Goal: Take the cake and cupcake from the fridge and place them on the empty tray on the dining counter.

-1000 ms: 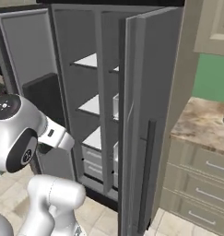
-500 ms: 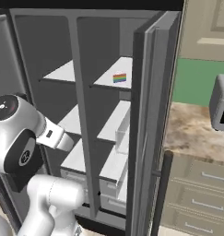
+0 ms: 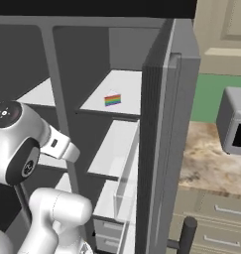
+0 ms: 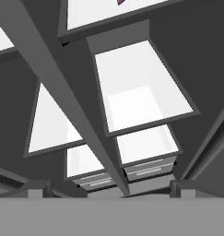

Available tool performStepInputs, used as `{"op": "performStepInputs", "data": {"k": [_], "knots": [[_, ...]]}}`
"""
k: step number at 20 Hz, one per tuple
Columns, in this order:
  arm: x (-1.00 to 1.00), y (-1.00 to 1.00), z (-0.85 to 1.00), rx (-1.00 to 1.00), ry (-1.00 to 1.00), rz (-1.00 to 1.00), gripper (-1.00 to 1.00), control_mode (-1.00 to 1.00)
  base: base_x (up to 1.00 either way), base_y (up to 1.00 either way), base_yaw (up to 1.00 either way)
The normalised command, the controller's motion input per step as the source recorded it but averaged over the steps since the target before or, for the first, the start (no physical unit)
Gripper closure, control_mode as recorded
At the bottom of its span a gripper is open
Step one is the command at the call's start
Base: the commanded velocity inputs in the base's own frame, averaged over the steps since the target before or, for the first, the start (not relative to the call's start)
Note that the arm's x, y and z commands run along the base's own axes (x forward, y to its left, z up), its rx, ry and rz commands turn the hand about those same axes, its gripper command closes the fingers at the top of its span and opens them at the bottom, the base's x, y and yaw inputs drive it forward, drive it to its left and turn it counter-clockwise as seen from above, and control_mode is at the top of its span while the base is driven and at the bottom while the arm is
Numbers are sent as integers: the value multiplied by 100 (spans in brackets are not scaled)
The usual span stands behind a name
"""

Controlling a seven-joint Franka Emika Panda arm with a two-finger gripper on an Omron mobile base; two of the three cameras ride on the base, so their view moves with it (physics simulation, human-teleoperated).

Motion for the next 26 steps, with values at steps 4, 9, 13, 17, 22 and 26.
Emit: {"op": "performStepInputs", "data": {"k": [4, 9, 13, 17, 22, 26], "knots": [[0, 0, 0, 0, 0, 0, -100, 100, 63, -1, -16], [0, 0, 0, 0, 0, 0, -100, 100, 20, 0, 0], [0, 0, 0, 0, 0, 0, -100, 100, 13, 0, 0], [0, -18, 0, 0, 0, 0, -100, -100, 1, -7, 2], [-7, -43, 8, 1, 0, 0, -100, -100, 0, 0, 0], [-2, -19, 21, 0, 0, 1, -100, -100, 0, 0, 0]]}}
